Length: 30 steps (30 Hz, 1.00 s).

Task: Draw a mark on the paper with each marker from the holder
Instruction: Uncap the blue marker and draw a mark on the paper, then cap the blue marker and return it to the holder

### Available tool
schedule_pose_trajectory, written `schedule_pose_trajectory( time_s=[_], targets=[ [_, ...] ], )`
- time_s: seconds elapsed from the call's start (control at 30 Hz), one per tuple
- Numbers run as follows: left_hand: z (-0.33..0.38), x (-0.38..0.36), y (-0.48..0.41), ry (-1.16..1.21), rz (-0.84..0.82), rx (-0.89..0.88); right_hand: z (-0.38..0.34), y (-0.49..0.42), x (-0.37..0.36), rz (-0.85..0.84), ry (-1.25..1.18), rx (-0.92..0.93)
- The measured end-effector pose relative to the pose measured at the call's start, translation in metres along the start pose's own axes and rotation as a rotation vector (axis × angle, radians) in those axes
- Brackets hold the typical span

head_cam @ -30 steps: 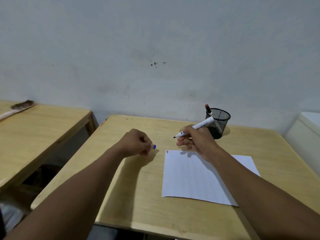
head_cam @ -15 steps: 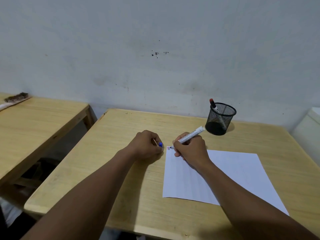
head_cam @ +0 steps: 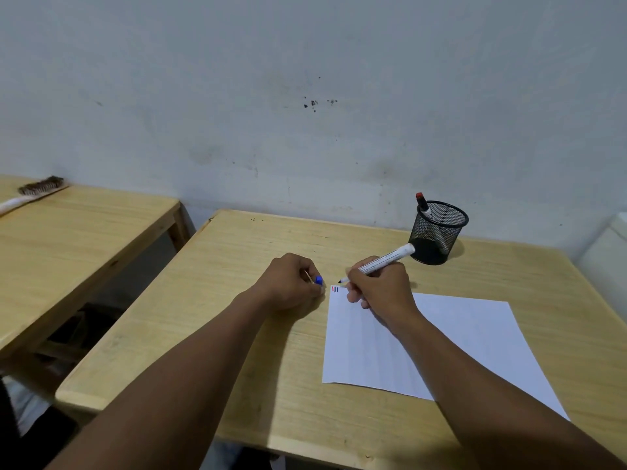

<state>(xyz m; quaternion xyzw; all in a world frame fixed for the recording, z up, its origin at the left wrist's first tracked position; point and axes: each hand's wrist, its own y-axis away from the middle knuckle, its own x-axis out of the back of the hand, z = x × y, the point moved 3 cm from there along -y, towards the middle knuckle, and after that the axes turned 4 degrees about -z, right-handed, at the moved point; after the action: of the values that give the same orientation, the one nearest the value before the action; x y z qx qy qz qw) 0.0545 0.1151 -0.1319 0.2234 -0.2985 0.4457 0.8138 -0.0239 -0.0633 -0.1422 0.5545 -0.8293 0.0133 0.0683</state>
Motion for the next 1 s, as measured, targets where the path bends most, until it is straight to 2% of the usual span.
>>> schedule_pose_trajectory(
  time_s=[0.07, 0.13, 0.27, 0.43, 0.7, 0.9, 1.0],
  targets=[
    [-0.001, 0.002, 0.0, 0.06, 0.013, 0.021, -0.006, -0.002, 0.006, 0.026, -0.162, -0.072],
    [0.002, 0.007, -0.001, 0.226, 0.02, 0.032, -0.015, -0.006, 0.014, 0.059, -0.273, -0.112],
    [0.028, 0.018, -0.003, 0.552, 0.025, 0.02, -0.05, -0.015, 0.029, -0.022, -0.342, -0.1],
    [0.072, 0.021, -0.011, 0.87, -0.065, -0.028, -0.096, -0.014, 0.054, -0.087, -0.429, -0.103],
    [0.11, 0.006, -0.023, 0.998, -0.088, -0.014, -0.108, -0.009, 0.075, -0.07, -0.522, -0.058],
    [0.128, -0.006, -0.026, 0.976, -0.147, -0.032, -0.107, -0.01, 0.081, -0.069, -0.512, -0.033],
    [0.133, -0.01, -0.028, 0.919, -0.121, -0.049, -0.104, -0.012, 0.083, -0.088, -0.515, -0.022]
  ],
)
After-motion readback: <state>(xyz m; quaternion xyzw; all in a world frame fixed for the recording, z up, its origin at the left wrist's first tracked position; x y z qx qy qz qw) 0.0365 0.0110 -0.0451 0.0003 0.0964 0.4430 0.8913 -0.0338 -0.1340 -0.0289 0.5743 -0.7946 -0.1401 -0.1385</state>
